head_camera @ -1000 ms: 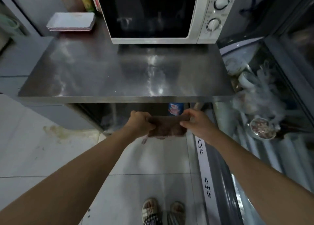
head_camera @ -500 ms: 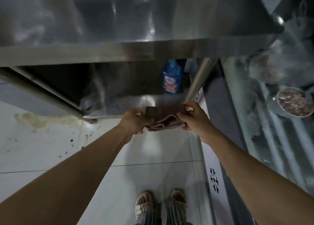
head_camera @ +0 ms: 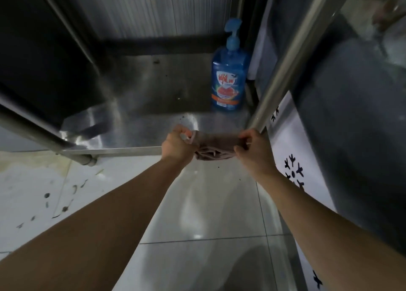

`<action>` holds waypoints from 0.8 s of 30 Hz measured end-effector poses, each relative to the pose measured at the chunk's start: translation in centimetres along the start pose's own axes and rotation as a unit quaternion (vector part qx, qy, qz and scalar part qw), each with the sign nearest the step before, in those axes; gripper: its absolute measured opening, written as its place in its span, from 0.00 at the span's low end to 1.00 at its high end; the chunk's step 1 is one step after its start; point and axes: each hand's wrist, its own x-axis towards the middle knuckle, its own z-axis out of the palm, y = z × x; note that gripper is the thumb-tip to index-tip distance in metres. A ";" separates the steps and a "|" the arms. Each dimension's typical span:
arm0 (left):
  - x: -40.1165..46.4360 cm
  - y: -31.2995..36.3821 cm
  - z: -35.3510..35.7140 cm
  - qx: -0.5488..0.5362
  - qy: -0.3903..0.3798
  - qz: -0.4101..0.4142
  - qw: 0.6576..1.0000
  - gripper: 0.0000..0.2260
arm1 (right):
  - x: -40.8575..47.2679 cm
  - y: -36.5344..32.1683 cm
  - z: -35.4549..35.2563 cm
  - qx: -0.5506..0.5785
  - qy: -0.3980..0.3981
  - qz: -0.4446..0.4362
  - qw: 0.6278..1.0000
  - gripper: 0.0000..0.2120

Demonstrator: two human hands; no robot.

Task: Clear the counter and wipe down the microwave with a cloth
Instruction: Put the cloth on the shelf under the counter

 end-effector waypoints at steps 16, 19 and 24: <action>13.7 -4.4 8.0 -0.023 0.101 0.092 0.990 0.08 | 11.3 5.6 7.1 -0.153 0.001 -0.052 0.987 0.24; 13.8 -4.9 8.8 0.064 0.057 0.097 0.992 0.15 | 11.1 6.3 7.9 -0.242 -0.042 -0.051 0.968 0.28; 12.4 -5.9 9.1 0.324 0.044 0.254 0.910 0.26 | 10.2 7.9 8.6 -0.371 -0.011 -0.123 0.920 0.29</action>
